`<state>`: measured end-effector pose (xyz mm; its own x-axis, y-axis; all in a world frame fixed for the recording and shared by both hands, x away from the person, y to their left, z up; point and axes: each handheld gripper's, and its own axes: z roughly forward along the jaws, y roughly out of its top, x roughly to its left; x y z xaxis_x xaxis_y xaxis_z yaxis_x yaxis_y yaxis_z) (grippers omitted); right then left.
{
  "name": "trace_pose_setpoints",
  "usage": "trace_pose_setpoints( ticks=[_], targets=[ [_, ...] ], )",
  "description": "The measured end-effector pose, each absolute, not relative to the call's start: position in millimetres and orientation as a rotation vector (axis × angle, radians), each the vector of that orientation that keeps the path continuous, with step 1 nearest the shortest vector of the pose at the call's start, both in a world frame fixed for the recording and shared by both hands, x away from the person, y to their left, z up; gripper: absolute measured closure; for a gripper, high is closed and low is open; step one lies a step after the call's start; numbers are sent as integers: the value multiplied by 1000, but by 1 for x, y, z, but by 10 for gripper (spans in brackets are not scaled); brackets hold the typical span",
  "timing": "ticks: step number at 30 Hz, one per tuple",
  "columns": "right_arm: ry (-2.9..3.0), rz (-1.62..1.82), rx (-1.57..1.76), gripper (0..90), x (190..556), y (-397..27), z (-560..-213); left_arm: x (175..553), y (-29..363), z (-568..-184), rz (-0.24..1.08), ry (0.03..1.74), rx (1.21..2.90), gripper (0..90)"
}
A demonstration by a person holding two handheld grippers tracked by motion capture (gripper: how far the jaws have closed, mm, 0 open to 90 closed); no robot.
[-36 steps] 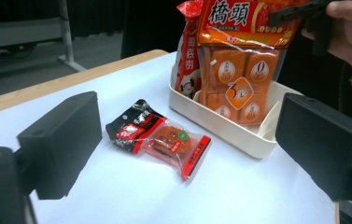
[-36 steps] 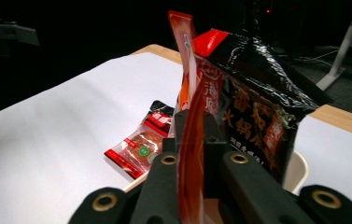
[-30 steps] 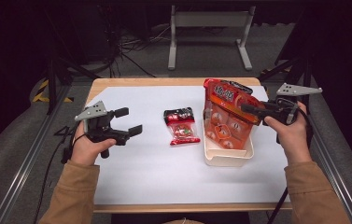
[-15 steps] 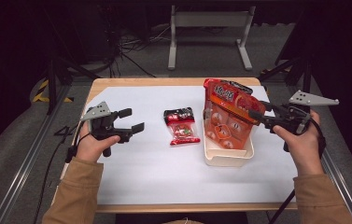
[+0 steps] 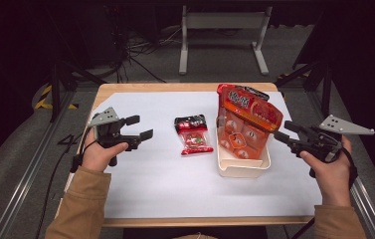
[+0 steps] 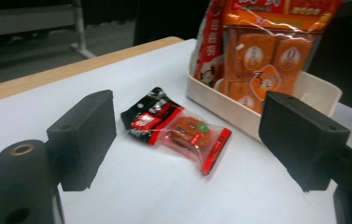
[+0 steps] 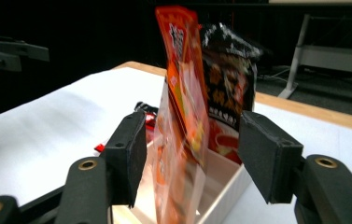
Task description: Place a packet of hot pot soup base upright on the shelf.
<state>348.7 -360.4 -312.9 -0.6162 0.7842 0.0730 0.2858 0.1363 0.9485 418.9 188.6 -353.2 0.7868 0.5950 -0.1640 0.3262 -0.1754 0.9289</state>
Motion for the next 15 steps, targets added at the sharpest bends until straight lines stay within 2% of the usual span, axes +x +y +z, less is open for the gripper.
trace_pose_setpoints(
  ticks=[7, 15],
  targets=[
    [1972, 1398, 1066, 419, 348, -368, -322, 422, 191, -355, 300, 724, 1762, 198],
    [1999, 1351, 1086, 432, 350, -371, -333, 428, 176, -353, 286, 705, 1769, 243]
  ],
)
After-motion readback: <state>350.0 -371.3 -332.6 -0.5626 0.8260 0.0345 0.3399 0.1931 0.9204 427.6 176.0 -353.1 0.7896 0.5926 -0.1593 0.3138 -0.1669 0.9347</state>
